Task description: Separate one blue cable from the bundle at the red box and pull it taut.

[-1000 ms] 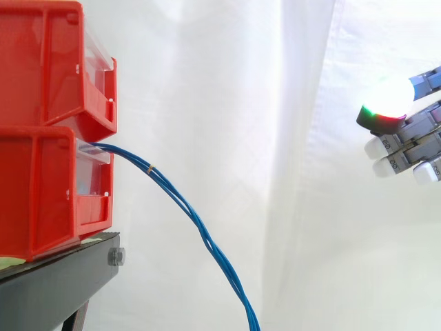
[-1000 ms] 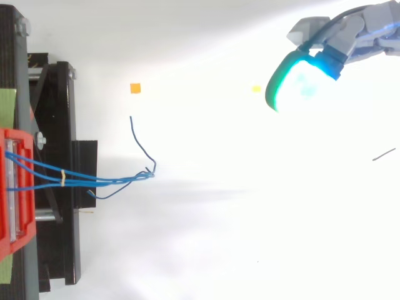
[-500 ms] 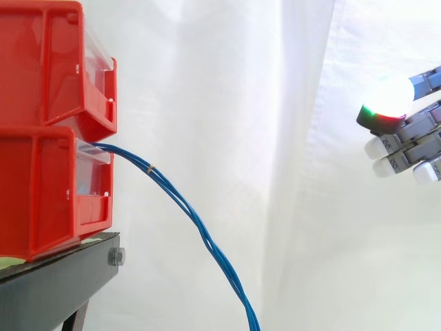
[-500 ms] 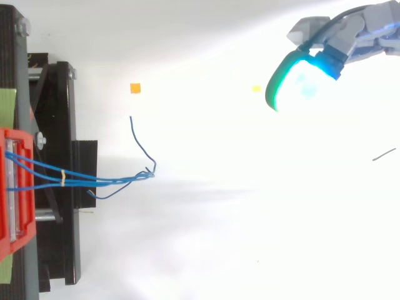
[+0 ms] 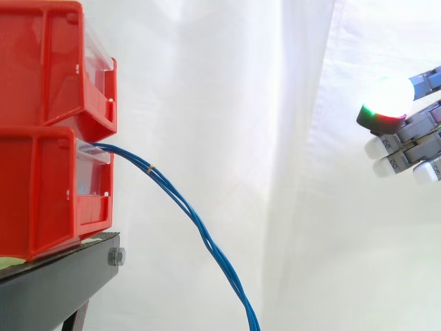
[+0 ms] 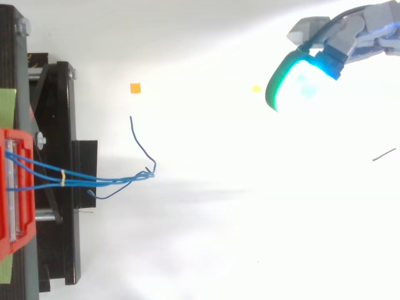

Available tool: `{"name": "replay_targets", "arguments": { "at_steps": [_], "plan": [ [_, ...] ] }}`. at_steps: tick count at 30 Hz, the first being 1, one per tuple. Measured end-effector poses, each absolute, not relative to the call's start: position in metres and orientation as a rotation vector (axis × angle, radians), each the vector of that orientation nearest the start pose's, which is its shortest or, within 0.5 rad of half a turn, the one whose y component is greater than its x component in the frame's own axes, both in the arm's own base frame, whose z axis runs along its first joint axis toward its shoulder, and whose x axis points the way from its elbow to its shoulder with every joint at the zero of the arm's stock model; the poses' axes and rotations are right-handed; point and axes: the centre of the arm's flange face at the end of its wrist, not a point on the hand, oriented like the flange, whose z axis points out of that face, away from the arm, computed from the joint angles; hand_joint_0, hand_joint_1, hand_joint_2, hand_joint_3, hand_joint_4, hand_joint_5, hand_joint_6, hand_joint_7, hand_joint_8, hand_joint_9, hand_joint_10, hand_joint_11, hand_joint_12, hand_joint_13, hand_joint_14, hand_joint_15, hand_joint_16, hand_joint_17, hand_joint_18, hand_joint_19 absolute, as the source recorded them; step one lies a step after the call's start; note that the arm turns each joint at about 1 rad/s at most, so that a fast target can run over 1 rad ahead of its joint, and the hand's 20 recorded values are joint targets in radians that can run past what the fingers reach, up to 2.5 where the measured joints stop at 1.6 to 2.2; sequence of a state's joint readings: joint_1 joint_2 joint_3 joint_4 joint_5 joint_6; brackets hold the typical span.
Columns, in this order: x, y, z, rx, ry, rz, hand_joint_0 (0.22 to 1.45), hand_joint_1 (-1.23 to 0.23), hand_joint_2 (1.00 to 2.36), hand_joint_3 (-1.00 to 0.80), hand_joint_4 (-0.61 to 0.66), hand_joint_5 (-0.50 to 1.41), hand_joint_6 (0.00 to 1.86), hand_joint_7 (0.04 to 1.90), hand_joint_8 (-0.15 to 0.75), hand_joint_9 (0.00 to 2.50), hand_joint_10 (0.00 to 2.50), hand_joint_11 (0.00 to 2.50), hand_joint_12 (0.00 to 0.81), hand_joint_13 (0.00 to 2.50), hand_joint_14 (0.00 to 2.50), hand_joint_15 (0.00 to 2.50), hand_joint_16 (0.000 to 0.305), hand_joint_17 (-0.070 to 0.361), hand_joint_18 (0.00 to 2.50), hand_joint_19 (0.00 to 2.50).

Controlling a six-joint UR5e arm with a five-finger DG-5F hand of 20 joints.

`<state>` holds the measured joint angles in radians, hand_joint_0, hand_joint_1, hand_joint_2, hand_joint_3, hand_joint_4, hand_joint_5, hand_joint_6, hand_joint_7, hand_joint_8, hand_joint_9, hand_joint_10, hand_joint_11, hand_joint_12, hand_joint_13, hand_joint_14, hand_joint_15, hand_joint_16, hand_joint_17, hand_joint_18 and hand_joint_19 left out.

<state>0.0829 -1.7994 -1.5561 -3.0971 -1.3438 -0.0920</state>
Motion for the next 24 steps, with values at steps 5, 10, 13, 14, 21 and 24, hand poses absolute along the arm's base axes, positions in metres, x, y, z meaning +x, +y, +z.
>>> {"name": "replay_targets", "arguments": {
  "at_steps": [5,10,13,14,21,24],
  "plan": [
    [0.5693,-0.1089,0.3785,1.307,1.285,0.935,0.52,-0.76,1.0,-0.5,0.22,-0.21,0.5,0.72,0.275,0.6,0.01,0.24,0.358,0.6,0.01,0.31,0.052,0.117,0.52,0.54],
    [0.5694,-0.109,0.3784,1.307,1.285,0.935,0.52,-0.76,1.0,-0.5,0.22,-0.21,0.5,0.71,0.275,0.6,0.01,0.25,0.357,0.6,0.01,0.31,0.052,0.117,0.52,0.56],
    [0.5693,-0.109,0.3783,1.307,1.285,0.935,0.52,-0.76,1.0,-0.5,0.22,-0.21,0.5,0.72,0.273,0.6,0.01,0.25,0.357,0.6,0.01,0.32,0.052,0.117,0.52,0.54],
    [0.5693,-0.109,0.3783,1.307,1.285,0.935,0.52,-0.75,1.0,-0.5,0.22,-0.21,0.5,0.72,0.275,0.6,0.01,0.25,0.357,0.6,0.01,0.32,0.052,0.117,0.52,0.55],
    [0.5693,-0.109,0.3783,1.307,1.285,0.934,0.52,-0.76,1.0,-0.5,0.22,-0.21,0.5,0.72,0.275,0.6,0.01,0.24,0.359,0.61,0.01,0.32,0.052,0.117,0.52,0.55],
    [0.5688,-0.1092,0.378,1.31,1.287,0.931,0.52,-0.76,1.0,-0.5,0.22,-0.21,0.5,0.72,0.276,0.6,0.01,0.26,0.357,0.61,0.01,0.31,0.052,0.117,0.53,0.55]
  ]
}}
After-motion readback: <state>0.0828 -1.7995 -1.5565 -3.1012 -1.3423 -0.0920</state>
